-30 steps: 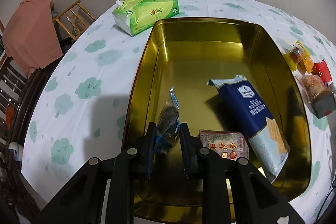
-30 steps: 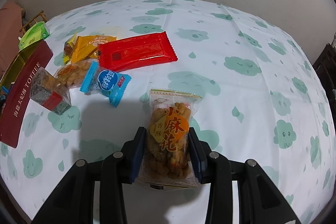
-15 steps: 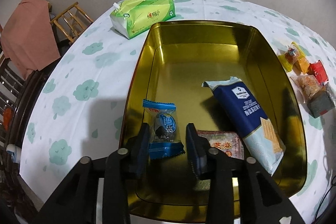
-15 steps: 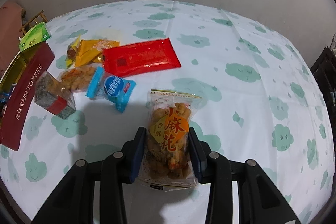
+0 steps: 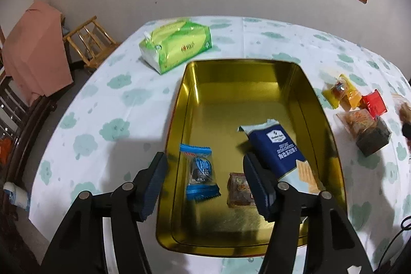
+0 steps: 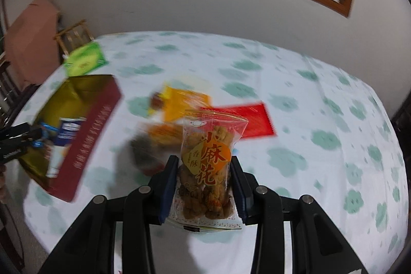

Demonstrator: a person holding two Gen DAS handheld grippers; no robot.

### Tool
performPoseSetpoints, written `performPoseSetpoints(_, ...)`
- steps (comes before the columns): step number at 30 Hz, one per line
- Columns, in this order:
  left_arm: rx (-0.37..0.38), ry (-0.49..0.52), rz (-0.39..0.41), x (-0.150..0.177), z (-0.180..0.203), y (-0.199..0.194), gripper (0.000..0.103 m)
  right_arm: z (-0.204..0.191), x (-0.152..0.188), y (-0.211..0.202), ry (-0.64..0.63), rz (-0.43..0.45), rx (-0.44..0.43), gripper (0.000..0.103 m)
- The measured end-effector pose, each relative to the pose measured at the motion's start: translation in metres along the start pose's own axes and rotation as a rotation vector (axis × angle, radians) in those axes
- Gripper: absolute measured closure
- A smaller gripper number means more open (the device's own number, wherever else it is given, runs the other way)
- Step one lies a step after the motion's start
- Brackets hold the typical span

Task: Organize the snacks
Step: 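Carry the twist snack bag over the tin and release it with the right tool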

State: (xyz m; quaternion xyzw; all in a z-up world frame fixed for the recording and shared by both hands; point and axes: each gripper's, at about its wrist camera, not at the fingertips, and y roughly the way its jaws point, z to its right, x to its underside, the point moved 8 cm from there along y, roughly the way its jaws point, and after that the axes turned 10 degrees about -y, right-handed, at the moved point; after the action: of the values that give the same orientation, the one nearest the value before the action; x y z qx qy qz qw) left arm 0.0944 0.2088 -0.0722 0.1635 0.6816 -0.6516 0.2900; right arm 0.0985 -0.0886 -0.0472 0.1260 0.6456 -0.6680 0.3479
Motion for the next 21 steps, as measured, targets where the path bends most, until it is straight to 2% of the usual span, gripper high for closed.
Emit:
performPoseSetpoints(3,-0.009,0.002,0.024,-0.005,-0.003,-0.009,0.041,-0.033,-0.015,-0.002,-0.048,0.02,-0.055,0.063)
performPoseSetpoints(9,-0.092,0.009,0.071,-0.012,-0.023,-0.022,0.035,-0.095,-0.034,0.002,-0.134,0.036,-0.156,0.063)
performPoseSetpoints(12,-0.118,-0.003,0.071,-0.011,-0.035,-0.024,0.032,-0.123,-0.037,0.009,-0.184,0.031,-0.197,0.063)
performPoseSetpoints(21,-0.158,-0.055,0.053,-0.004,-0.062,-0.027,0.025,-0.168,-0.036,0.022,-0.262,0.004,-0.249,0.063)
